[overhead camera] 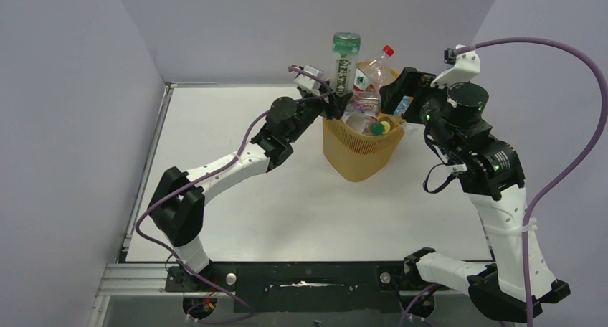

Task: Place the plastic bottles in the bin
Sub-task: Place the plastic bottle in the trash bin.

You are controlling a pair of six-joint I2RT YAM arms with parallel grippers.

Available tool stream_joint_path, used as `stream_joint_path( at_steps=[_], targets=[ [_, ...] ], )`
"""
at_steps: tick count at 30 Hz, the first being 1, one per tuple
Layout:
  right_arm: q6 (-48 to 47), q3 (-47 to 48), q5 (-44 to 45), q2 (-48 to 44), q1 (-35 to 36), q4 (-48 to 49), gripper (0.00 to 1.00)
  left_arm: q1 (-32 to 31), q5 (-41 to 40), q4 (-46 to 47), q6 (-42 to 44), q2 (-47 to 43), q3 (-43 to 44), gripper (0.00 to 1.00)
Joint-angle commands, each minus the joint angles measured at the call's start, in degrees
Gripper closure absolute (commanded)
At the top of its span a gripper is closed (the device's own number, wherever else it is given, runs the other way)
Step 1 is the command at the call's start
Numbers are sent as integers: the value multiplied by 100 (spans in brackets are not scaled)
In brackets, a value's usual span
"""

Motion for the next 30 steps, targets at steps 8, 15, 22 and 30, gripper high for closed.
stream_joint_path(
  at_steps=[8, 15, 22, 30],
  targets=[
    [17, -107, -149, -196, -74, 312, 2, -14, 259, 324, 174, -454, -540, 69],
    [53, -180, -184, -213, -85, 354, 2, -14, 765, -183, 325, -355, -296, 64],
    [79, -236, -221, -230, -102, 381, 2, -14, 907, -326, 360, -349, -284, 48],
    [98, -259, -236, -237, -115, 387, 2, -18, 1034, -459, 455, -328, -229, 31]
  ],
)
